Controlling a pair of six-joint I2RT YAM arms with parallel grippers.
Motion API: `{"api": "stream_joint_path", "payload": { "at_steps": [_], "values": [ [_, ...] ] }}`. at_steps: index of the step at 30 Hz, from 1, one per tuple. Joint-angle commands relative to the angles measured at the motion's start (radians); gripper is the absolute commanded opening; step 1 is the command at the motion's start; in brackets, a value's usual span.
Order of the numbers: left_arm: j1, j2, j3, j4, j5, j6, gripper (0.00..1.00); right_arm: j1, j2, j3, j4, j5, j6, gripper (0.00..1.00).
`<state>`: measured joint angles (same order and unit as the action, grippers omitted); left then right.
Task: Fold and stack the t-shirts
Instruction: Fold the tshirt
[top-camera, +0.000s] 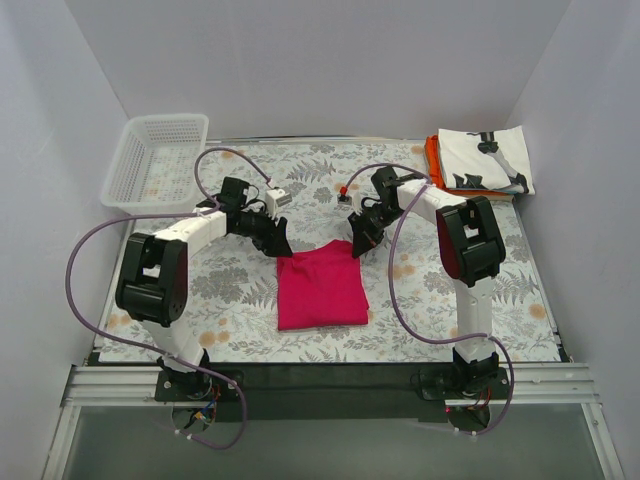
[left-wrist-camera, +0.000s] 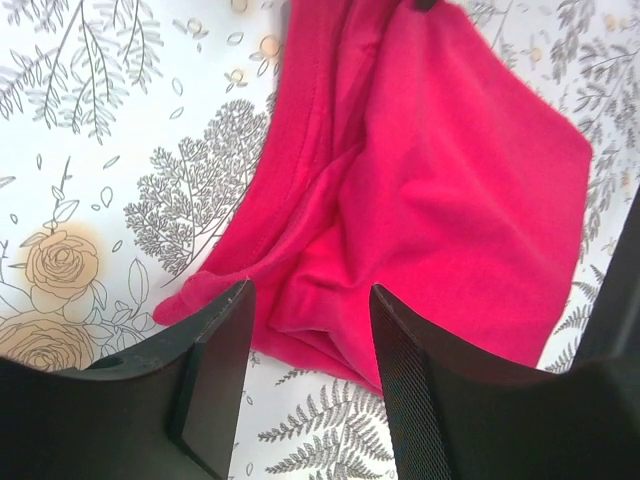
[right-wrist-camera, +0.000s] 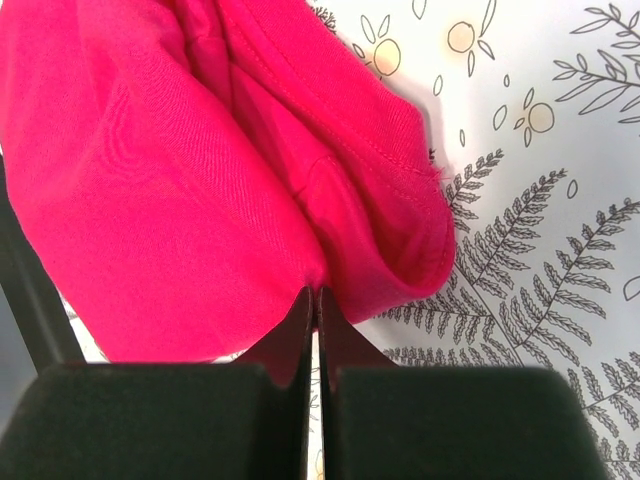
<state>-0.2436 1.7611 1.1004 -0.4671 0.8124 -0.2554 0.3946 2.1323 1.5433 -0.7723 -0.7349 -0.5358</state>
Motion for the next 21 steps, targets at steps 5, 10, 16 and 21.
{"api": "stream_joint_path", "payload": {
  "at_steps": [5,10,16,21],
  "values": [
    [0.003,-0.085,-0.023,0.001,0.011,-0.002,0.46,-0.003,-0.072,0.018,-0.036,-0.029,-0.021,0.01],
    [-0.013,-0.055,-0.036,0.004,-0.015,0.013,0.46,-0.003,-0.068,0.018,-0.038,-0.035,-0.02,0.01],
    [-0.019,-0.029,-0.062,0.039,-0.068,0.018,0.46,-0.003,-0.066,0.02,-0.041,-0.037,-0.023,0.01],
    [-0.029,-0.011,-0.07,0.056,-0.09,0.021,0.46,-0.003,-0.061,0.018,-0.042,-0.038,-0.023,0.01]
  ]
}}
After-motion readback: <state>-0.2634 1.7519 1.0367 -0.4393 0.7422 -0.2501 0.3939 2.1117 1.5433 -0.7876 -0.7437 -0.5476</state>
